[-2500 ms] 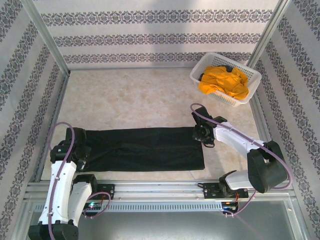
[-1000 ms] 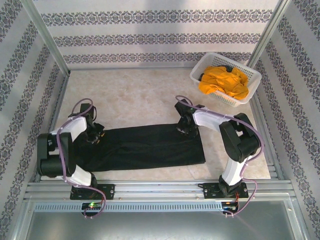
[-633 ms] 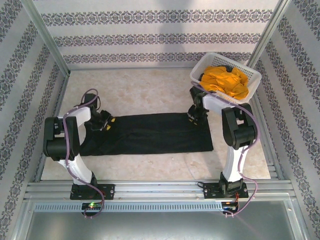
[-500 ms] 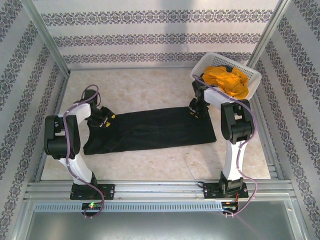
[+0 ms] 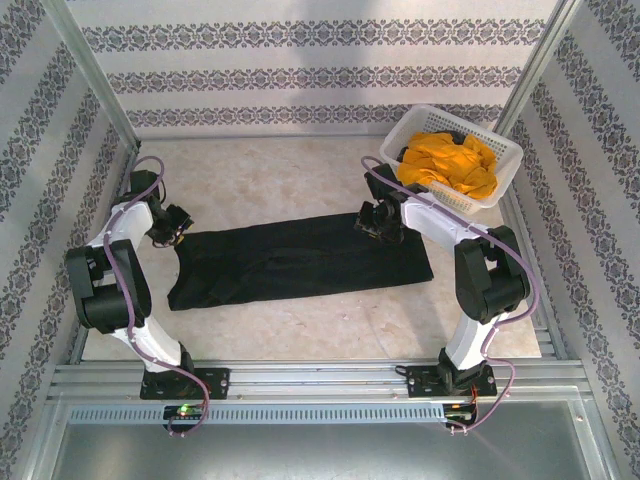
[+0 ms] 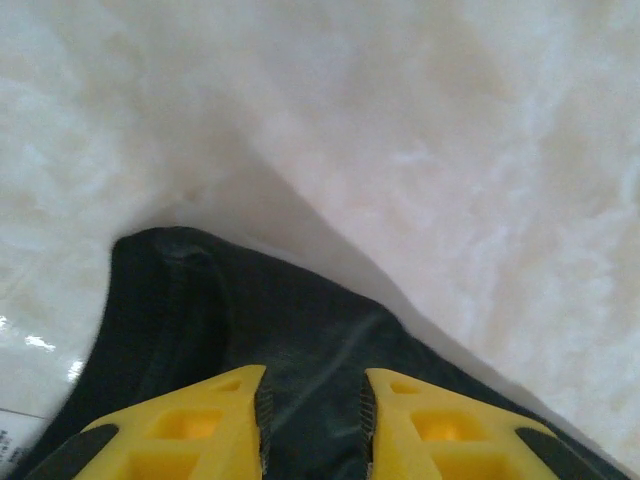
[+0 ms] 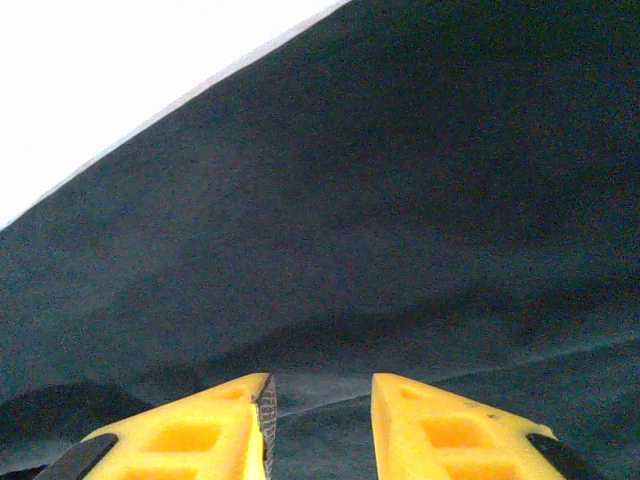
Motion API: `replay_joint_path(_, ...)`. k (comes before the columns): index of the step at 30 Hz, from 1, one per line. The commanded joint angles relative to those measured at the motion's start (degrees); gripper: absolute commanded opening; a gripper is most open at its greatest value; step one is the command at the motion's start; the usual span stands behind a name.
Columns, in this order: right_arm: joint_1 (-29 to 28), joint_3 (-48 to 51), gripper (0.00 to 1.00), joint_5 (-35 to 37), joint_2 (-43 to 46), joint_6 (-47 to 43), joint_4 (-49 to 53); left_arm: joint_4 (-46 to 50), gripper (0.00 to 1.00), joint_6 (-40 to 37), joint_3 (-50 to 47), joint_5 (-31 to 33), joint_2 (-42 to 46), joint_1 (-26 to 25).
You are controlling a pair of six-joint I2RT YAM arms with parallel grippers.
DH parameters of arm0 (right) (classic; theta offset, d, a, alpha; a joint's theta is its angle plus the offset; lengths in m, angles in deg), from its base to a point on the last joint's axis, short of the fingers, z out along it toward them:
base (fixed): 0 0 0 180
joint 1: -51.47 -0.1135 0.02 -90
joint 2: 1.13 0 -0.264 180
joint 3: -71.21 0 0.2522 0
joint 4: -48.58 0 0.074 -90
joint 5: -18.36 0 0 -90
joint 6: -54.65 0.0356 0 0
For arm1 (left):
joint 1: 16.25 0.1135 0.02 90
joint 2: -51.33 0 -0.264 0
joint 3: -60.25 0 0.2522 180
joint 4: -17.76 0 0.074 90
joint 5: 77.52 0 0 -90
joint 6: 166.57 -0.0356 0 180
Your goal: Fold and stack the t-shirts
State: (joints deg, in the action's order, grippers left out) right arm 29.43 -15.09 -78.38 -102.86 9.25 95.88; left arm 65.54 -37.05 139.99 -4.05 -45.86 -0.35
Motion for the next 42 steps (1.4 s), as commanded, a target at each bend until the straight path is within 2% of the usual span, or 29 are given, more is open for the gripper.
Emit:
replay_joint_path(1, -0.8, 1.4, 0.33, -2.5, -0.6, -0.9, -2.3, -0.6, 0.27, -4.1, -0.1, -0.8, -3.2, 0.7)
replay_joint_path(5, -0.7, 2.5, 0.32, -2.1, -1.2, -1.0, -1.8, -0.2, 0.16, -6.5, 1.7, 3.0, -7.5, 1.8)
replay_joint_path(12, 1.5, 5.0, 0.31, -1.2, -3.2, -1.7, 0.1, 1.9, 0.13, -10.5, 5.7, 5.8, -13.9, 2.9)
replay_joint_path(16, 1.9, 5.1, 0.31, -0.9, -1.8, -2.4, 0.2, 4.2, 0.21, -11.0, 7.4, 6.5, -12.2, 2.5)
replay_joint_path(18, 1.5, 4.5, 0.31, -1.1, 0.0, -3.6, 0.0, 3.9, 0.31, -10.7, 6.6, 8.0, -7.0, 1.3)
replay_joint_path(20, 0.7, 3.9, 0.32, -1.9, 2.0, -5.4, -0.9, 2.5, 0.36, -11.2, 4.7, 9.0, -0.5, -0.9)
replay_joint_path(22, -0.2, 3.9, 0.35, -5.0, 4.2, -7.5, -3.7, -1.4, 0.38, -12.2, 1.6, 6.0, 5.5, -3.5)
replay_joint_path(23, -0.5, 4.1, 0.37, -8.4, 5.1, -8.5, -6.2, -3.8, 0.38, -12.9, -0.2, 2.4, 7.7, -4.8)
replay_joint_path(24, -0.8, 4.2, 0.39, -12.6, 5.6, -9.1, -8.9, -6.5, 0.37, -13.6, -1.9, -3.9, 8.7, -5.9)
replay_joint_path(27, -1.7, 3.8, 0.43, -23.3, 6.1, -8.5, -14.2, -8.5, 0.35, -16.0, -3.7, -13.8, 6.7, -8.8)
replay_joint_path(29, -2.8, 3.5, 0.46, -24.7, 7.0, -8.1, -14.7, -8.5, 0.35, -18.1, -4.3, -16.5, 5.2, -10.5)
replay_joint_path(34, -4.1, 4.3, 0.46, -24.6, 9.4, -5.4, -15.5, -11.3, 0.35, -21.1, -6.7, -19.3, 3.1, -13.7)
replay_joint_path(38, -4.5, 6.4, 0.47, -24.2, 11.5, -3.5, -16.9, -6.8, 0.36, -24.2, -5.9, -16.4, 0.5, -15.4)
replay_joint_path(42, -4.7, 7.3, 0.47, -24.0, 12.9, -3.3, -16.7, -8.1, 0.36, -24.4, -8.7, -14.5, 1.5, -15.9)
